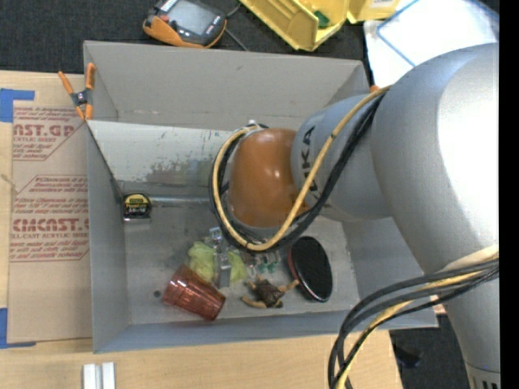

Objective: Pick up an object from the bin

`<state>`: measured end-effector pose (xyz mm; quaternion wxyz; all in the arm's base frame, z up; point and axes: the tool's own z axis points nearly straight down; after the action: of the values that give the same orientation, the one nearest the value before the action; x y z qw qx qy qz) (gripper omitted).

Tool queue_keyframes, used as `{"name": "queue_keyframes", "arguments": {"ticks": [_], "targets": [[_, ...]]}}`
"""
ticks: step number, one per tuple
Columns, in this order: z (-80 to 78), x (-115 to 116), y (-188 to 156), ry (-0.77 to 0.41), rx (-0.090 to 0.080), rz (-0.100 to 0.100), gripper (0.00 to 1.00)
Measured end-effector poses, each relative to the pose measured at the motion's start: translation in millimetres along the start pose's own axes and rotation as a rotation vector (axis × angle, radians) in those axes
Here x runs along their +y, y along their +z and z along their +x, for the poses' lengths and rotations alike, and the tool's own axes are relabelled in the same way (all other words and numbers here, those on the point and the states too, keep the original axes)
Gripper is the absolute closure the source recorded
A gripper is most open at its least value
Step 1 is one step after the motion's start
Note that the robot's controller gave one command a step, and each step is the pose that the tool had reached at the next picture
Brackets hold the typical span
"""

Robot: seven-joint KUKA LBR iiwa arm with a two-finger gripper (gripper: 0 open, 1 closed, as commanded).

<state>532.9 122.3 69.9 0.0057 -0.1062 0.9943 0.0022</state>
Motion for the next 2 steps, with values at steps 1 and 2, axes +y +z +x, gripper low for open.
{"name": "queue_keyframes", "arguments": {"ticks": [1,2], "targets": [[0.0,0,0,0.000,0.000,0.000,1.00],[1.0,0,-22,0.000,0.003,0.000,1.00]]}}
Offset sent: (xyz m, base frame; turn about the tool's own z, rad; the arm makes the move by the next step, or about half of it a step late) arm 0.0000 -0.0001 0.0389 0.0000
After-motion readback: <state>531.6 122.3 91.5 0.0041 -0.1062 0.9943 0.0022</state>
